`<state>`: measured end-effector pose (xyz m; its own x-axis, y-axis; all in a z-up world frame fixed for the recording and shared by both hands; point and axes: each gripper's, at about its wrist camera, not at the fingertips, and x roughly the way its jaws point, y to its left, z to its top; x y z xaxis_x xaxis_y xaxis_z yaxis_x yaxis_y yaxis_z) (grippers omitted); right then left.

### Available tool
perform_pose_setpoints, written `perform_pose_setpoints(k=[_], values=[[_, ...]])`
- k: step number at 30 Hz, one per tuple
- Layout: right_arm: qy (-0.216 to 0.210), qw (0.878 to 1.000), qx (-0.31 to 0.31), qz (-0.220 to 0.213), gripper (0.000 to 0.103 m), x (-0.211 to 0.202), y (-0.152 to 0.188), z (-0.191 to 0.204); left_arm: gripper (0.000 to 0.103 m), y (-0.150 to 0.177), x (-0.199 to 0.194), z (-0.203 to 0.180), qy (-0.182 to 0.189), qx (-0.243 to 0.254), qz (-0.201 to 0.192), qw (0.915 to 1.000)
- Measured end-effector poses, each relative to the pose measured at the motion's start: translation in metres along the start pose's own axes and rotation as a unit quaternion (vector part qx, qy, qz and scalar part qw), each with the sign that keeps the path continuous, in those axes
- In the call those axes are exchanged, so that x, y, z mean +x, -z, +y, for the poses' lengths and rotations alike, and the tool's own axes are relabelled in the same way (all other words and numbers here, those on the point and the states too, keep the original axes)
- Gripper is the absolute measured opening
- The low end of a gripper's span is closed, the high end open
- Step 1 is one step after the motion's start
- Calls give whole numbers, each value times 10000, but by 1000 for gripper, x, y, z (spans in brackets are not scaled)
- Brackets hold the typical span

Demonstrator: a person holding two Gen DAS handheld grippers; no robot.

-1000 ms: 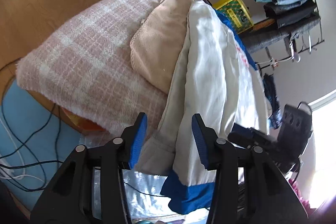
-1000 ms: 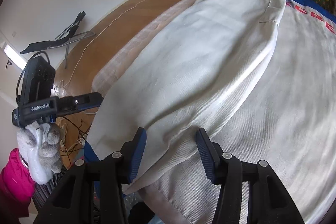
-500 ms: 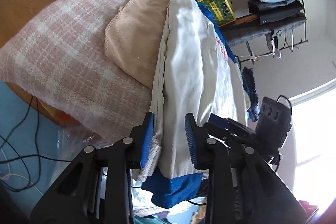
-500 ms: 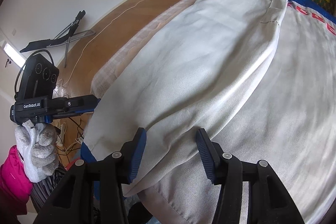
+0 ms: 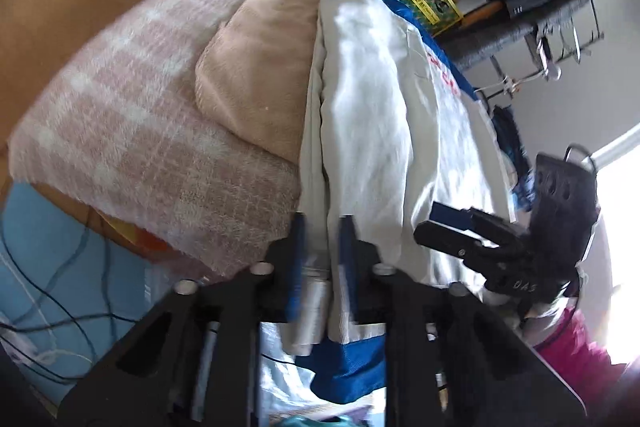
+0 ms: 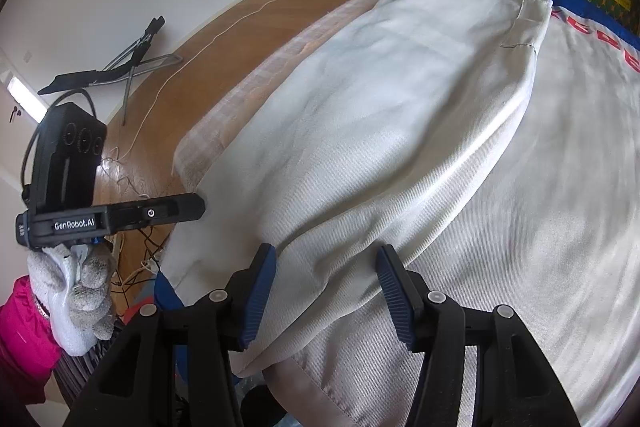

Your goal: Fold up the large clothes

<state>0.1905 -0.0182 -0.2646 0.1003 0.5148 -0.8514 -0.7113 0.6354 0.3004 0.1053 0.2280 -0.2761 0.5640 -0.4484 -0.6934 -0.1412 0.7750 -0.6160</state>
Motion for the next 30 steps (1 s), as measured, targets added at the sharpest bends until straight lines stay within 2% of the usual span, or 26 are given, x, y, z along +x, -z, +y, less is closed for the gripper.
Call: perform_pose_setpoints(k=[3, 6, 9, 11, 15, 18, 22, 30], values=[[21, 10000, -13, -4, 57, 1, 0, 2, 3, -1, -5, -11, 31, 137, -183, 9997], [-76, 9999, 94, 62, 57, -1, -4, 0, 2, -2, -13, -23, 99, 290, -390, 9988], [-559, 9965, 617, 67, 57, -15, -15, -15, 2, -4, -16, -31, 260, 353, -440, 9981], [-662, 9946, 802, -26, 57, -27, -32, -24, 2, -6, -17, -34, 308, 399, -478, 9976], [-324, 9968, 662, -323, 61, -47, -81, -31, 2, -7, -19, -40, 505, 439, -508, 9965], [-218, 9972, 633, -323, 62, -44, -121, -31, 2, -8, -19, -48, 611, 487, -510, 9956], [98, 9984, 555, -59, 62, -18, -165, -24, 2, -9, -18, -56, 719, 587, -486, 9945], [732, 9949, 461, 528, 67, 40, -211, -8, 1, -11, -13, -63, 827, 661, -396, 9936]])
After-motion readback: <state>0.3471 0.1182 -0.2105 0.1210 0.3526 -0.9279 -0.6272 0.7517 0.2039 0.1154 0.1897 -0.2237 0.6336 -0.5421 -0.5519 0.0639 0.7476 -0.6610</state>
